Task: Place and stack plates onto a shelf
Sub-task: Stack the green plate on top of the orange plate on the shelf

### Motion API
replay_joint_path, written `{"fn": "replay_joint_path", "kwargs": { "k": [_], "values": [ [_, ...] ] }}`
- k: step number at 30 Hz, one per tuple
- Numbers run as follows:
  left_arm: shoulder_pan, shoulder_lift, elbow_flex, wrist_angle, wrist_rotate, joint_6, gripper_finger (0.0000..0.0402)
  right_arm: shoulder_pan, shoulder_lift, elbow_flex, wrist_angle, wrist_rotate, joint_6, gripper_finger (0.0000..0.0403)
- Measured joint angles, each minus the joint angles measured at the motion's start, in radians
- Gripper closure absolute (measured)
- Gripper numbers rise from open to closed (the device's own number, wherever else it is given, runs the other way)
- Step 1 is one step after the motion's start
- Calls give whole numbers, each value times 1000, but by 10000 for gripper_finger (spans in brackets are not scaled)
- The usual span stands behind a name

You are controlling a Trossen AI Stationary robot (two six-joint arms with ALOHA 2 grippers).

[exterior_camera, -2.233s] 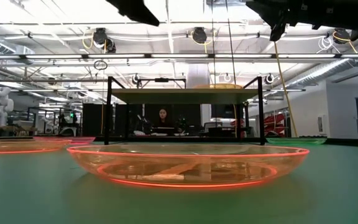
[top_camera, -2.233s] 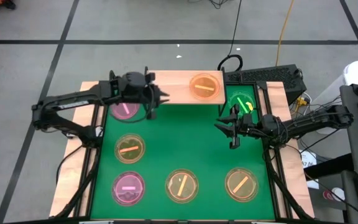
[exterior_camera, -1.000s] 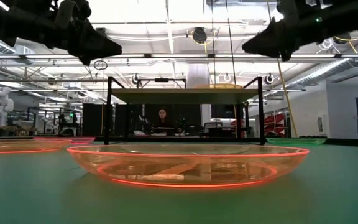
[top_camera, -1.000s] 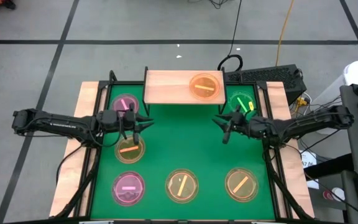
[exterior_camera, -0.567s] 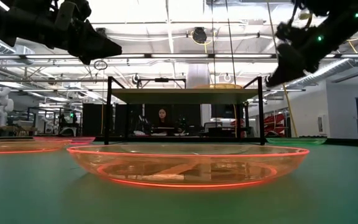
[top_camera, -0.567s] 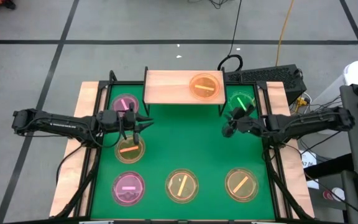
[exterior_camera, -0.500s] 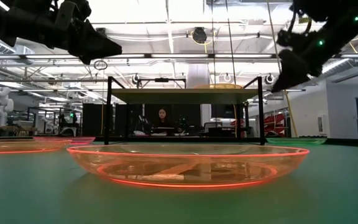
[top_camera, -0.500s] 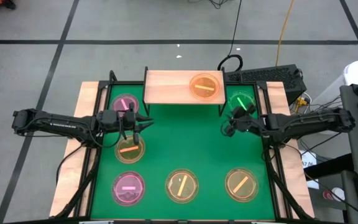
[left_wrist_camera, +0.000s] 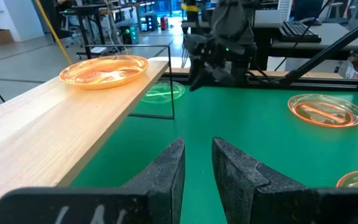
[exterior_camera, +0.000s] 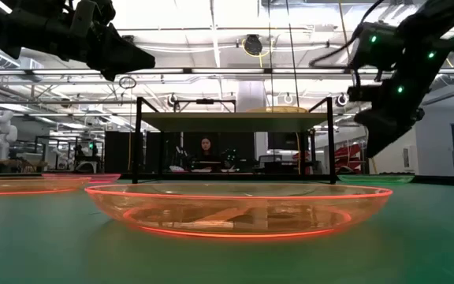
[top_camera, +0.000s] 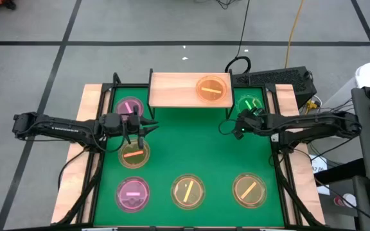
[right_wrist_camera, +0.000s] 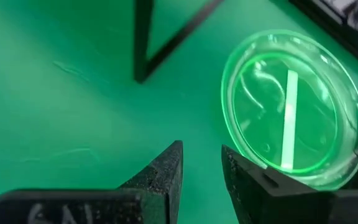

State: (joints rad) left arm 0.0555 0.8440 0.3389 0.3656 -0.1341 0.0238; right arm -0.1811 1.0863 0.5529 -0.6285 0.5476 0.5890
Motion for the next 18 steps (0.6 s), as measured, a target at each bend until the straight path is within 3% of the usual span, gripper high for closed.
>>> {"fn": "replay_joint_path", "kwargs": {
  "k": [11,18],
  "values": [
    [0,0,0,-1,0,0,314,-80,172,0,42,8,-83,310],
    [0,0,0,-1,0,0,314,-103,233,-1,65,68,-99,310]
  ]
}}
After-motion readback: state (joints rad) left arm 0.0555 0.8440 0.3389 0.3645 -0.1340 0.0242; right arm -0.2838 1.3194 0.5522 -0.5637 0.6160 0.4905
